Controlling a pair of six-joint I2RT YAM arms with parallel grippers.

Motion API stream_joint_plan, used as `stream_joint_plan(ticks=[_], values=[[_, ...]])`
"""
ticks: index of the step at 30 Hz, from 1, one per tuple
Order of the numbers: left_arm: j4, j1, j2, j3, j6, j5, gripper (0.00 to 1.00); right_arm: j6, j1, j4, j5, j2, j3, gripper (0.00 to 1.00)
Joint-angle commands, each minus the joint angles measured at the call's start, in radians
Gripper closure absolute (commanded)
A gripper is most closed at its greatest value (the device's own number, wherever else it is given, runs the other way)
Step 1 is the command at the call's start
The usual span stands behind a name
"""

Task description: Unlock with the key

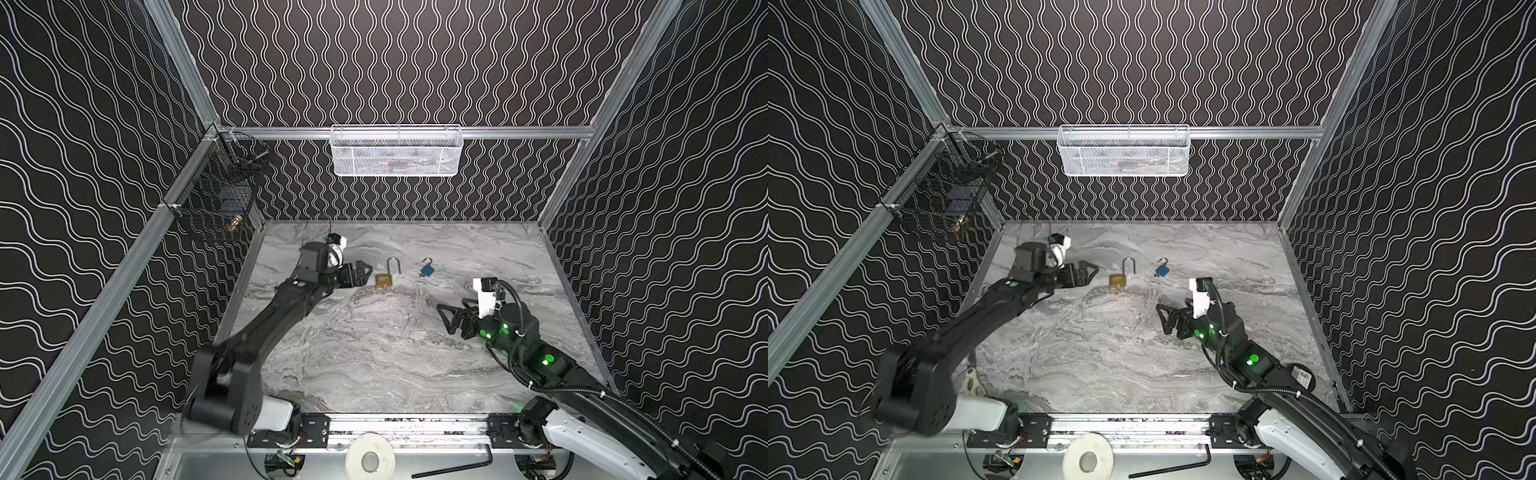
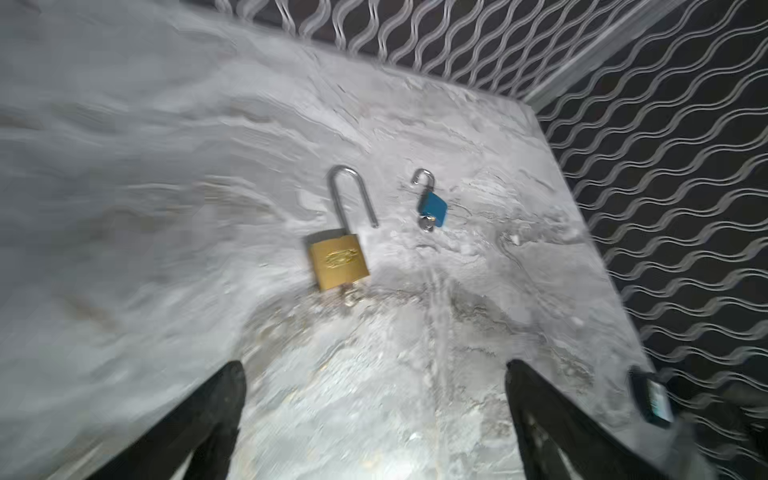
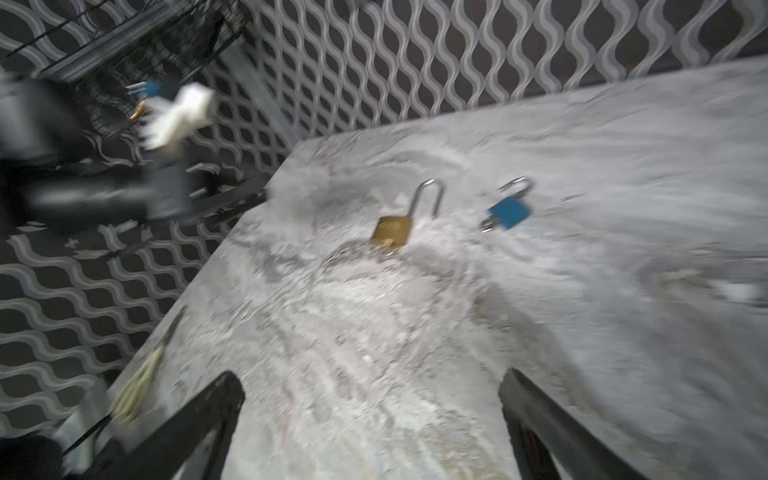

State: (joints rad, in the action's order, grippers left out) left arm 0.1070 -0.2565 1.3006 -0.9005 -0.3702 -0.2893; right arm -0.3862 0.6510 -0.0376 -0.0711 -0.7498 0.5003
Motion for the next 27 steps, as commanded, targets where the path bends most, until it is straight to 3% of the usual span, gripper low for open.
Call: stream_joint_plan(ticks=[1,3,9,12,14,16,19,20,23,27], values=[[0.155,-0.001,-0.162,0.070,0.113,0.283,0.01,0.066,-0.033,-0.035,-0.202,0.061,-0.021,0.01],[0.188,0.000,-0.260,0.112,0.117,0.357,0.01,0.089,-0.048,-0.033,-0.293,0.072,-0.019,0.01],[0.207,0.000,-0.452,0.181,0.047,0.243,0.01,0.062,-0.060,0.170,-0.478,0.077,0.065,0.01],[0.263,-0.001,-0.500,0.208,0.070,0.357,0.01,0.014,-0.062,0.226,-0.622,0.128,0.021,0.01],[0.204,0.000,-0.515,0.282,0.104,0.516,0.01,0.086,-0.062,0.123,-0.699,0.178,-0.062,0.01],[0.065,0.000,-0.503,0.400,0.126,0.650,0.01,0.295,-0.064,-0.173,-0.753,0.202,-0.204,0.01],[-0.186,0.002,-0.419,0.519,0.153,0.805,0.01,0.463,-0.112,-0.533,-0.832,0.105,-0.322,0.01],[-0.181,0.002,-0.382,0.500,0.179,0.867,0.01,0.490,-0.145,-0.589,-0.826,0.058,-0.328,0.01],[-0.408,0.002,-0.269,0.531,0.310,0.884,0.01,0.483,-0.283,-0.675,-0.746,-0.103,-0.322,0.01],[-0.896,0.003,-0.080,0.670,0.451,0.882,0.01,0.401,-0.449,-0.888,-0.560,-0.249,-0.398,0.01]])
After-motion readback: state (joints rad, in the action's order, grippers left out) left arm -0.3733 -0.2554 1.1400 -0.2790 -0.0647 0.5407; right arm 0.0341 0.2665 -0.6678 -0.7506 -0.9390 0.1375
